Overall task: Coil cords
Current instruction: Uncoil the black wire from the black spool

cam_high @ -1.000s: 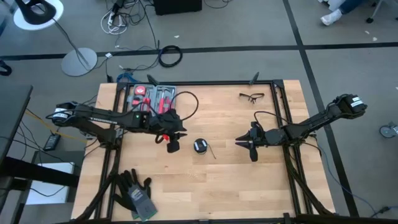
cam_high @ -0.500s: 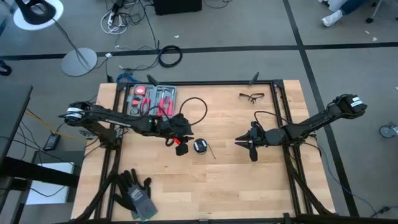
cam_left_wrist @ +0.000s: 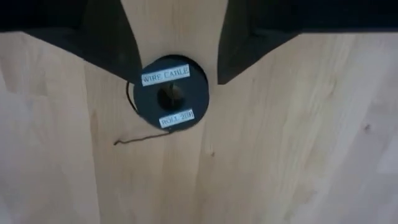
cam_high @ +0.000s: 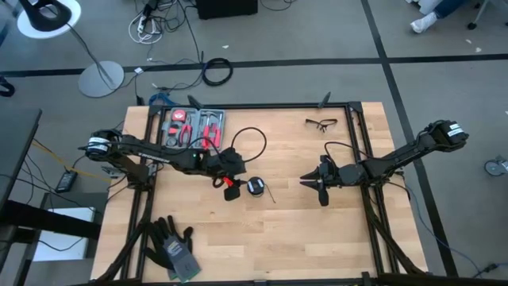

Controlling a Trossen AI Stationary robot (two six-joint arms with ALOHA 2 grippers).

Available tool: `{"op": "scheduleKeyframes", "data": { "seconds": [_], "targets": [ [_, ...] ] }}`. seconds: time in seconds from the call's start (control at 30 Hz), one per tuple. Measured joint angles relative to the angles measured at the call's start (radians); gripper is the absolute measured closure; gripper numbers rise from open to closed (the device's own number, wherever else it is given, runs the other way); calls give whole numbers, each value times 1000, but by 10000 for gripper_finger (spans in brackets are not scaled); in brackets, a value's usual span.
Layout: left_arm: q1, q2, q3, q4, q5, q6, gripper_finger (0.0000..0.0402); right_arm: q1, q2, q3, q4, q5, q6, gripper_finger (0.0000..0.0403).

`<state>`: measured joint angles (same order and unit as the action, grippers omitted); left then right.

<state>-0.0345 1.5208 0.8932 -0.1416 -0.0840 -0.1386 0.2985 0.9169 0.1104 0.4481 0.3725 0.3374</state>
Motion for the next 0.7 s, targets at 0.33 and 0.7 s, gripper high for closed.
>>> {"op": "scheduleKeyframes", "data": {
  "seconds": [0.33, 0.7],
  "targets": [
    [-6, 0, 0, 45, 0, -86, 150, 0, 0, 0, 6, 0, 0, 312],
    [73, 31, 1, 39, 5, -228, 149, 0, 0, 0, 6, 0, 0, 312]
  ]
}}
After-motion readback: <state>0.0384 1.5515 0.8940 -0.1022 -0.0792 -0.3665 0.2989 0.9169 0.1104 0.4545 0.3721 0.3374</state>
